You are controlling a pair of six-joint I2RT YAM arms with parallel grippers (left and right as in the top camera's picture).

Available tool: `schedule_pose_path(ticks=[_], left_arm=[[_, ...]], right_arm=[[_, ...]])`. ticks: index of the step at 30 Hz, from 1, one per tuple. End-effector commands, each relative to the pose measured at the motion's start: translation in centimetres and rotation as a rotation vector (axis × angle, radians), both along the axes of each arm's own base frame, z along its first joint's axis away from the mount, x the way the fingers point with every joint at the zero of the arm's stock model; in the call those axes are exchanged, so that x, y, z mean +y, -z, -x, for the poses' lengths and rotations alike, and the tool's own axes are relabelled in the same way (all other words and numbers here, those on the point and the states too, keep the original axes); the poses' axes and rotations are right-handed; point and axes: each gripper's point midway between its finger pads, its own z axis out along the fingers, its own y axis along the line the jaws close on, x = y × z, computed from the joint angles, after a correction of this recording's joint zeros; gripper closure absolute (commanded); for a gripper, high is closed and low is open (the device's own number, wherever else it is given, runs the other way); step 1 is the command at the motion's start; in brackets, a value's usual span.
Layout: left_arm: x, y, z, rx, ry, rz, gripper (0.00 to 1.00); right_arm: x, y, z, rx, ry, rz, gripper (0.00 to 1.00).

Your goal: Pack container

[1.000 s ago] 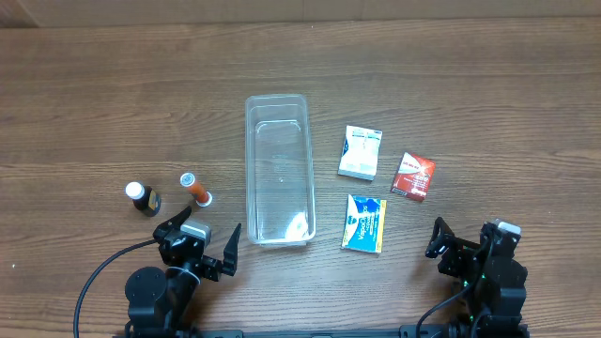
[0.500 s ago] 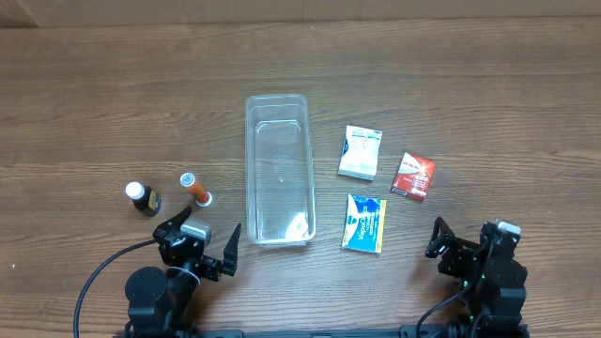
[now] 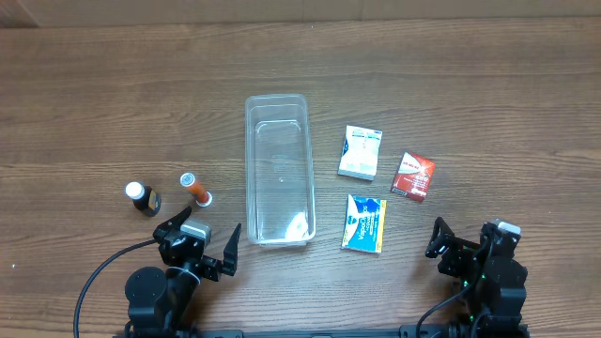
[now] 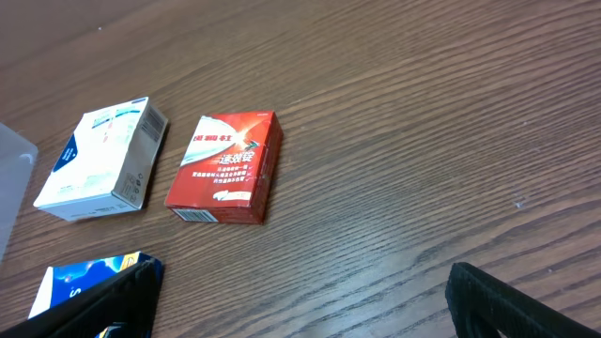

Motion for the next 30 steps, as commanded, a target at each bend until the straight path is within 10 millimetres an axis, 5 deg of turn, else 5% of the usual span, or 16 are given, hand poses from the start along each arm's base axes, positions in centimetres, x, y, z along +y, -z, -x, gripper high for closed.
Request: schedule_pose_path(ticks=[1, 21, 23, 25, 30], left_arm=[[-0.1, 0.0, 0.0, -0.013, 0.011, -0.015, 0.0], [-0.1, 0.0, 0.0, -0.013, 0.011, -0.015, 0.0], [-0.1, 0.0, 0.0, -0.013, 0.011, -0.015, 0.0], [-0.1, 0.0, 0.0, -0.013, 0.011, -0.015, 0.0], [-0.1, 0.0, 0.0, -0.013, 0.011, -0.015, 0.0]], right_arm=[[-0.2, 0.1, 0.0, -0.003, 0.011, 0.006, 0.0], [-0.2, -0.5, -0.3, -0.032, 0.011, 0.006, 0.0], [2.0, -3.3, -1.7, -0.158, -0.1, -0.063, 0.0], [6.4, -5.5, -1.6, -0.233, -0.326, -0.213, 0.0], [8.1, -6.4, -1.0, -0.244, -0.418, -0.263, 0.0]])
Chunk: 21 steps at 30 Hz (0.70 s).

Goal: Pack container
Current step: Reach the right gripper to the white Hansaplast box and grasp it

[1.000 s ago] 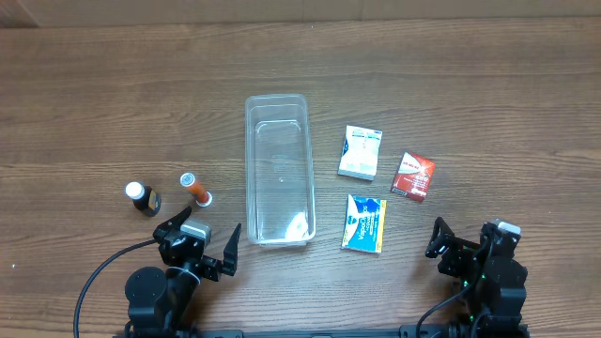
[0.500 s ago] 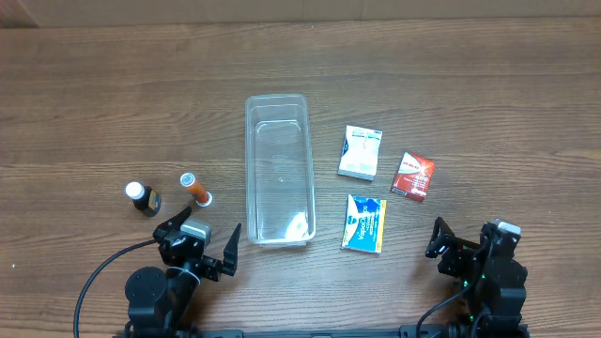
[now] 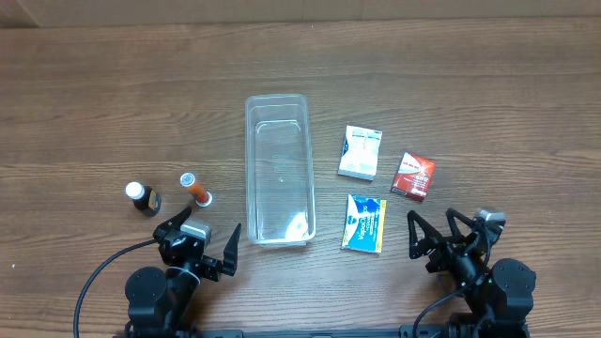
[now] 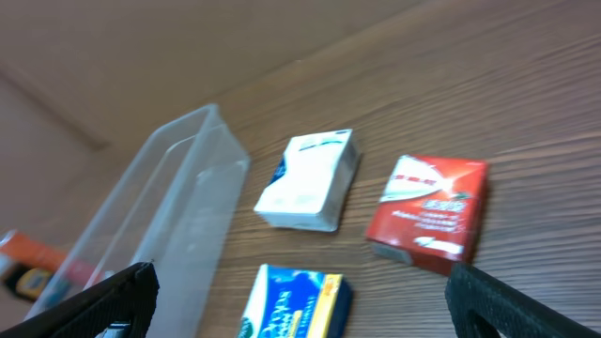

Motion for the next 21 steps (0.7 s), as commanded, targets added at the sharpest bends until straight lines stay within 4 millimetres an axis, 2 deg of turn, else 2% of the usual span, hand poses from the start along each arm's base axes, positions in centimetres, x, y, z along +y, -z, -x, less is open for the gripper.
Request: schedule_pose_path(ticks=[1, 5, 7, 10, 12, 14, 15, 16, 17, 18, 21], left_arm=[[-0.1, 0.0, 0.0, -0.012, 0.011, -0.015, 0.0], [-0.1, 0.0, 0.0, -0.012, 0.011, -0.015, 0.0], [-0.1, 0.0, 0.0, -0.012, 0.011, -0.015, 0.0], [-0.1, 0.0, 0.0, -0.012, 0.011, -0.015, 0.0], [-0.1, 0.0, 0.0, -0.012, 0.011, -0.015, 0.0], [-0.1, 0.0, 0.0, -0.012, 0.011, -0.015, 0.0], [-0.1, 0.0, 0.0, -0.012, 0.011, -0.015, 0.0], [-0.1, 0.0, 0.0, -0.012, 0.011, -0.015, 0.0], [-0.1, 0.0, 0.0, -0.012, 0.011, -0.015, 0.0], [-0.1, 0.0, 0.0, -0.012, 0.011, -0.015, 0.0], [-0.1, 0.0, 0.0, -0.012, 0.011, -0.015, 0.0]], right_arm=[[1.1, -1.9, 0.5, -0.046, -0.064, -0.03, 0.0], [0.2, -9.5, 0.9, -0.15, -0.019, 0.034, 0.0], [-0.6, -12.0, 0.6, -0.095, 0.007, 0.109, 0.0], [-2.0, -13.7, -2.9, 0.162, 0.038, 0.188, 0.0], [-1.6, -14.2, -5.6, 0.295, -0.005, 0.174, 0.0], [2.6, -15.3, -9.2, 0.335, -0.245, 0.035, 0.0], [3.9, -14.5, -11.3, 0.359, -0.302, 0.018, 0.0], [4.2, -13.3, -12.6, 0.393, -0.286, 0.044, 0.0], [5.0, -10.2, -14.6, 0.478, -0.23, 0.111, 0.0], [5.7, -7.7, -15.7, 0.54, -0.17, 0.168, 0.0], [7.4, -0.6, -17.2, 0.72, 0.025, 0.248, 0.0]])
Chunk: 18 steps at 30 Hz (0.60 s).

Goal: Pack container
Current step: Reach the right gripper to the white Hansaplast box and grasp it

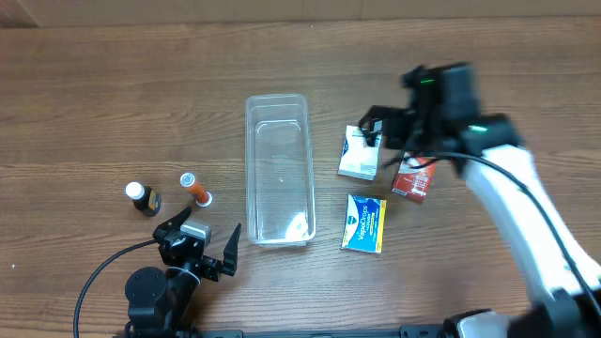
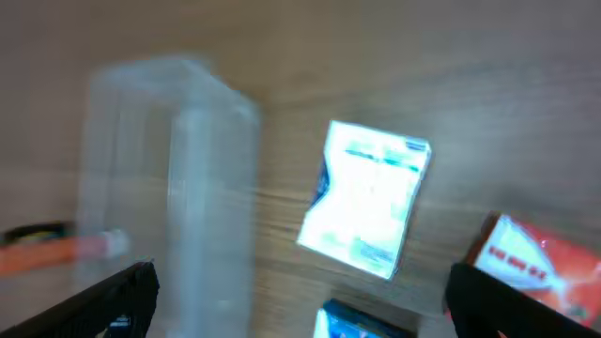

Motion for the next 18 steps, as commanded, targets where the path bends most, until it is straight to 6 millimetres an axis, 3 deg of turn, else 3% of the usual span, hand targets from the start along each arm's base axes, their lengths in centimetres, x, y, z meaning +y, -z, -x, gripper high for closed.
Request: schedule_pose_path(ticks=[1, 4, 7, 12, 16, 18], left_arm=[[-0.1, 0.0, 0.0, -0.012, 0.011, -0.015, 0.0], [-0.1, 0.0, 0.0, -0.012, 0.011, -0.015, 0.0], [-0.1, 0.0, 0.0, -0.012, 0.011, -0.015, 0.0], [-0.1, 0.0, 0.0, -0.012, 0.011, -0.015, 0.0], [-0.1, 0.0, 0.0, -0.012, 0.011, -0.015, 0.0], [-0.1, 0.0, 0.0, -0.012, 0.011, -0.015, 0.0]], right_arm=[[-0.1, 4.5, -1.8, 0.081, 0.206, 0.123, 0.0], [0.1, 9.7, -2.3, 0.193, 0.285, 0.159, 0.0], [0.5, 12.7, -3.2, 0.209, 0.268, 0.177, 0.0], [2.4, 14.4, -3.5, 0.188, 0.195, 0.203, 0.0], [0.7, 17.1, -3.5, 0.215, 0.252, 0.297, 0.0], [0.4, 16.3, -3.7, 0.197, 0.262, 0.319, 0.07]])
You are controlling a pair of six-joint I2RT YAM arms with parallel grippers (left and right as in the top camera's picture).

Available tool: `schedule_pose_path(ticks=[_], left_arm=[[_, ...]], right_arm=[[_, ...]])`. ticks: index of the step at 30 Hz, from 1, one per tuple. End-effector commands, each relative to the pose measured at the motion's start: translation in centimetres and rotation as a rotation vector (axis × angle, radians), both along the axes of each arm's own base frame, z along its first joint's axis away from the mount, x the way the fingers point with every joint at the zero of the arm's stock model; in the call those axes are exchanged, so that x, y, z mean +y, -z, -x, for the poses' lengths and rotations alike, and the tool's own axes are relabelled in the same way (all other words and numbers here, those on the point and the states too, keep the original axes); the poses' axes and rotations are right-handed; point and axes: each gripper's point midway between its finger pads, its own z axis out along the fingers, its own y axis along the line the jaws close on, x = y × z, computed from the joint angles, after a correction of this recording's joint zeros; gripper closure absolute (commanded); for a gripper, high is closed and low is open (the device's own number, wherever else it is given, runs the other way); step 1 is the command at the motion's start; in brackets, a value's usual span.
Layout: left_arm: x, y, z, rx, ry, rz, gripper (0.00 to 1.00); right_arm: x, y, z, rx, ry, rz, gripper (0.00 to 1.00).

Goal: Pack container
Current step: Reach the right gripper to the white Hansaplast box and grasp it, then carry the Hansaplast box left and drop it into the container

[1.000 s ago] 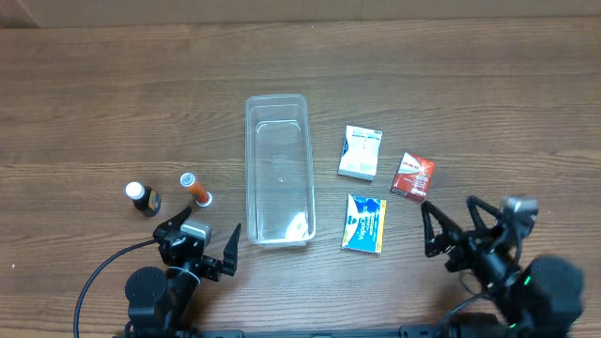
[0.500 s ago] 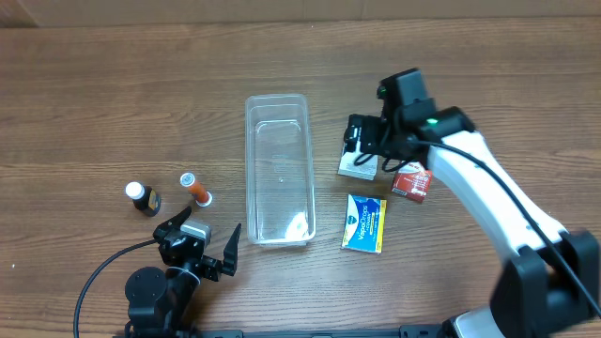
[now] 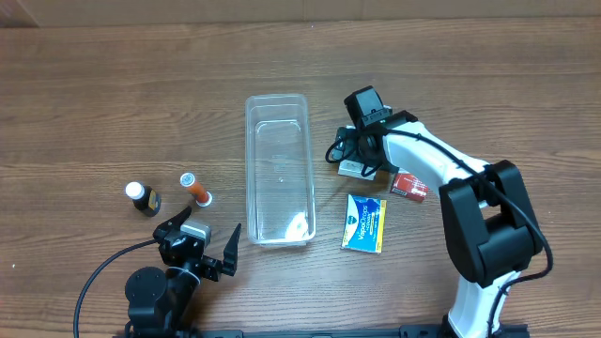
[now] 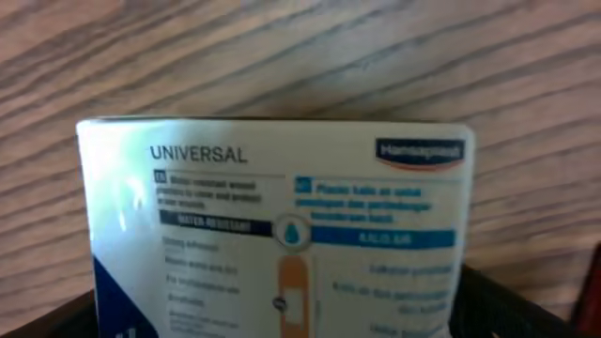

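The clear plastic container [image 3: 278,169] stands in the middle of the table with little or nothing in it. My right gripper [image 3: 351,153] is stretched out over the white plaster box [image 3: 355,169], just right of the container. In the right wrist view the white box [image 4: 282,216] fills the frame, and my right gripper [image 4: 300,324] is open, one dark finger [image 4: 526,305] at each lower side of the box. A red box [image 3: 411,186] and a blue-and-yellow box [image 3: 364,223] lie nearby. My left gripper [image 3: 203,235] rests open at the near edge.
Two small bottles stand left of the container: a dark one with a white cap [image 3: 144,199] and an orange one [image 3: 196,190]. The wooden table [image 3: 113,94] stretches out all round.
My right gripper has come down from above the boxes to sit low over the white box, with its fingers on either side. The left arm has not moved.
My right gripper rested open at the near right edge, looking at the boxes. Then it turned toward the container and the boxes. Then the arm was stretched out high over the white and red boxes. Now it straddles the white box.
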Motion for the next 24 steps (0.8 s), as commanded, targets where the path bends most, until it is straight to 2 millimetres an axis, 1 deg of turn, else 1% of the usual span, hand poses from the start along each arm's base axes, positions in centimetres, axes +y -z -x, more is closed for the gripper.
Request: schedule_pose_path(ticks=[1, 3, 4, 5, 6, 7, 8, 9, 10, 11, 12, 14, 15, 16, 18, 20, 22, 23, 24], left_arm=[[-0.1, 0.0, 0.0, -0.012, 0.011, -0.015, 0.0], [-0.1, 0.0, 0.0, -0.012, 0.011, -0.015, 0.0], [-0.1, 0.0, 0.0, -0.012, 0.011, -0.015, 0.0], [-0.1, 0.0, 0.0, -0.012, 0.011, -0.015, 0.0], [-0.1, 0.0, 0.0, -0.012, 0.011, -0.015, 0.0], [-0.1, 0.0, 0.0, -0.012, 0.011, -0.015, 0.0], [-0.1, 0.0, 0.0, -0.012, 0.011, -0.015, 0.0], [-0.1, 0.0, 0.0, -0.012, 0.011, -0.015, 0.0], [-0.1, 0.0, 0.0, -0.012, 0.011, -0.015, 0.0], [-0.1, 0.0, 0.0, -0.012, 0.011, -0.015, 0.0], [-0.1, 0.0, 0.0, -0.012, 0.011, -0.015, 0.0], [-0.1, 0.0, 0.0, -0.012, 0.011, -0.015, 0.0], [-0.1, 0.0, 0.0, -0.012, 0.011, -0.015, 0.0], [-0.1, 0.0, 0.0, -0.012, 0.011, -0.015, 0.0], [-0.1, 0.0, 0.0, -0.012, 0.011, -0.015, 0.0], [-0.1, 0.0, 0.0, -0.012, 0.011, -0.015, 0.0], [-0.1, 0.0, 0.0, -0.012, 0.011, -0.015, 0.0], [-0.1, 0.0, 0.0, -0.012, 0.011, -0.015, 0.0], [-0.1, 0.0, 0.0, -0.012, 0.011, -0.015, 0.0]], right_arm=[[-0.5, -1.7, -0.9, -0.027, 0.018, 0.044, 0.16], [-0.4, -4.2, -1.1, -0.04, 0.011, 0.051, 0.26], [-0.2, -6.2, -1.3, -0.056, 0.003, 0.059, 0.31], [0.4, -8.9, -1.0, -0.071, -0.036, 0.061, 0.32], [0.9, -10.5, -0.6, -0.076, -0.049, 0.059, 0.33], [2.1, -13.1, 0.2, -0.09, -0.086, 0.052, 0.33], [3.1, -14.6, 0.9, -0.1, -0.114, 0.042, 0.34], [5.2, -16.6, 1.9, -0.128, -0.176, 0.029, 0.34], [7.9, -18.0, 2.9, -0.166, -0.254, 0.011, 0.34], [10.6, -18.6, 3.8, -0.2, -0.314, -0.014, 0.35], [12.8, -18.7, 4.2, -0.233, -0.353, -0.039, 0.4], [15.6, -18.4, 4.2, -0.275, -0.386, -0.076, 0.39], [16.6, -17.8, 3.8, -0.285, -0.382, -0.09, 0.39], [17.6, -16.5, 2.9, -0.288, -0.368, -0.105, 0.39], [18.3, -14.4, 1.6, -0.287, -0.36, -0.103, 0.39], [18.5, -11.2, 0.2, -0.264, -0.346, -0.084, 0.39], [18.6, -8.7, -0.9, -0.245, -0.334, -0.081, 0.39], [18.7, -8.6, -1.3, -0.253, -0.33, -0.091, 0.39], [18.8, -8.8, -2.1, -0.279, -0.322, -0.104, 0.33]])
